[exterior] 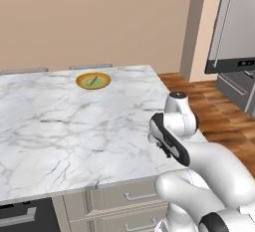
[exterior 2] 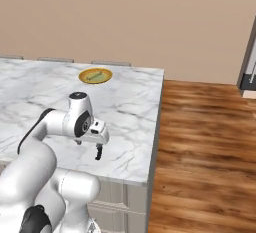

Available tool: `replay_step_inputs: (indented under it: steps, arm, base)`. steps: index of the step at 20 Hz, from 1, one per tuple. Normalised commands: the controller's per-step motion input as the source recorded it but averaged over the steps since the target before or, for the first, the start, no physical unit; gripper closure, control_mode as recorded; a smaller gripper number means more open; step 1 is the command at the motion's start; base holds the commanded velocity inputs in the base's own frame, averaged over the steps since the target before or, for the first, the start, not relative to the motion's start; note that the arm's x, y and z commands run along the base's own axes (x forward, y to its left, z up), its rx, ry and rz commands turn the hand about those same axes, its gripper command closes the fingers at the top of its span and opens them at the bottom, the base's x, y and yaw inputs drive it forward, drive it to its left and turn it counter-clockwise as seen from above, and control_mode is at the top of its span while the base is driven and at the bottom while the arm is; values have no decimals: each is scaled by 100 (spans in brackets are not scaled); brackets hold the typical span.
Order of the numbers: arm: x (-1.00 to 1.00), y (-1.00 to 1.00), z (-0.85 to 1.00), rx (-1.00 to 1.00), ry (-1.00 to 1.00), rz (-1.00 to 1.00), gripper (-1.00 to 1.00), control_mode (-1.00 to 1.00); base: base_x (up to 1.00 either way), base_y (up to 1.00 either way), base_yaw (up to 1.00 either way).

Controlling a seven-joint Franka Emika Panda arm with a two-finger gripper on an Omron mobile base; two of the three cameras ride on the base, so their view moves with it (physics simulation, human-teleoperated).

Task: Retrieve the butter from the fridge and place it on a plate on the dining table. Then retrieve the butter knife by the fridge and place it near the plate.

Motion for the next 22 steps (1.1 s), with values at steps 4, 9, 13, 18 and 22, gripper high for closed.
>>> replay_step_inputs:
  steps: [4, 9, 13, 18, 22]
  arm:
    - [26, -2, -44, -6, 0, 0, -100, -100]
    - [10, -7, -25, -1, 1, 0, -100, -100]
    - [2, -17, -33, -2, 2, 0, -100, -100]
    - [12, -19, -35, 0, 2, 0, -100, -100]
    - [23, -4, -25, 0, 0, 0, -100, -100]
  base:
    - [0, 0, 0]
    - [0, 0, 0]
    - [0, 0, 0]
    - [0, 0, 0]
    - [0, 0, 0]
